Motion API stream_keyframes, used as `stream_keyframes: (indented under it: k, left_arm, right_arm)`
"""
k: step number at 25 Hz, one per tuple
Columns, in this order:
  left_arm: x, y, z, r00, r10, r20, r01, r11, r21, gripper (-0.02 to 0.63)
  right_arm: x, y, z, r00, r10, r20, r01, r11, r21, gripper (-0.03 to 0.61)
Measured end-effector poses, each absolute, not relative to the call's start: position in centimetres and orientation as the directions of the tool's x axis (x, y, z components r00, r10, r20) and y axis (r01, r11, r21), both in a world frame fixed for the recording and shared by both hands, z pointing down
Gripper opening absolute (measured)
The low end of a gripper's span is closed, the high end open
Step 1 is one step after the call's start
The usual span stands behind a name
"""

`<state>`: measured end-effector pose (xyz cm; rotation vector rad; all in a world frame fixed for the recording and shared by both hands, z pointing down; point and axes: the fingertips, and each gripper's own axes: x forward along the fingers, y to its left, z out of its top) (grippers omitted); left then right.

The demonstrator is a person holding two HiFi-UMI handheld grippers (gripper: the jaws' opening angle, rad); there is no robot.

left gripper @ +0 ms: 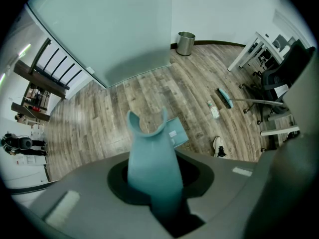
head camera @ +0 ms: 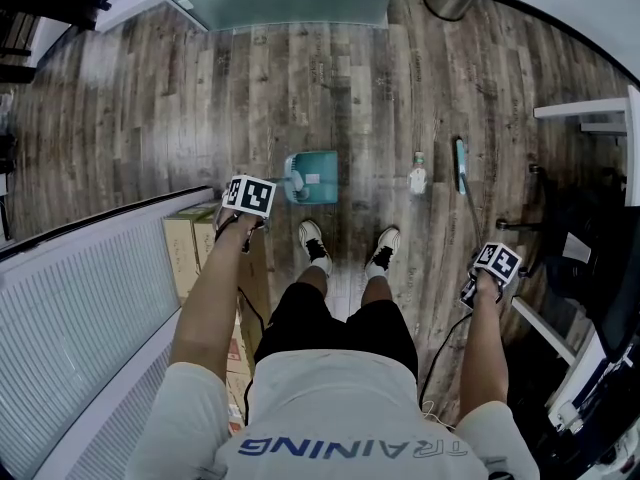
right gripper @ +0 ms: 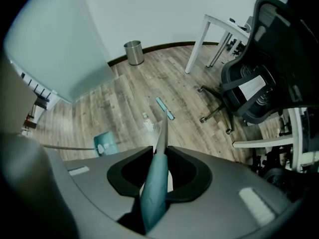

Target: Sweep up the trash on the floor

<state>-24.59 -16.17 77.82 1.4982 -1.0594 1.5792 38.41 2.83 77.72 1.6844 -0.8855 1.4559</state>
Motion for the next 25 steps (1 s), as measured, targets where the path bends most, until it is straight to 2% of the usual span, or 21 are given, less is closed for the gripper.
stream_keyframes:
  k: [4, 17, 25]
  left_arm:
    - [-24.6, -16.1, 77.8, -0.078, -0.044, 0.996, -0.905, -0.416, -0.089, 0.101]
    - [-24.5, -16.3, 77.8, -0.070, -0.047, 0.996, -0.900, -0.428, -0.083, 0.101]
    - [-24.4, -16.5, 77.6, -0.072, -0.045, 0.996, -0.900, -0.428, -0.084, 0.101]
  right_arm:
    - [35.9, 3.8, 79.3, 0.147, 0.046, 0.988, -0.918, -0.366, 0.154, 0.109]
    - [32.4, 5.3, 79.9, 0.147, 0.062, 0.987, -0.934, -0.319, 0.160, 0.108]
    - [27.5, 5.9, 79.1, 0.109, 0.064, 0.992, -0.945, -0.301, 0.124, 0.107]
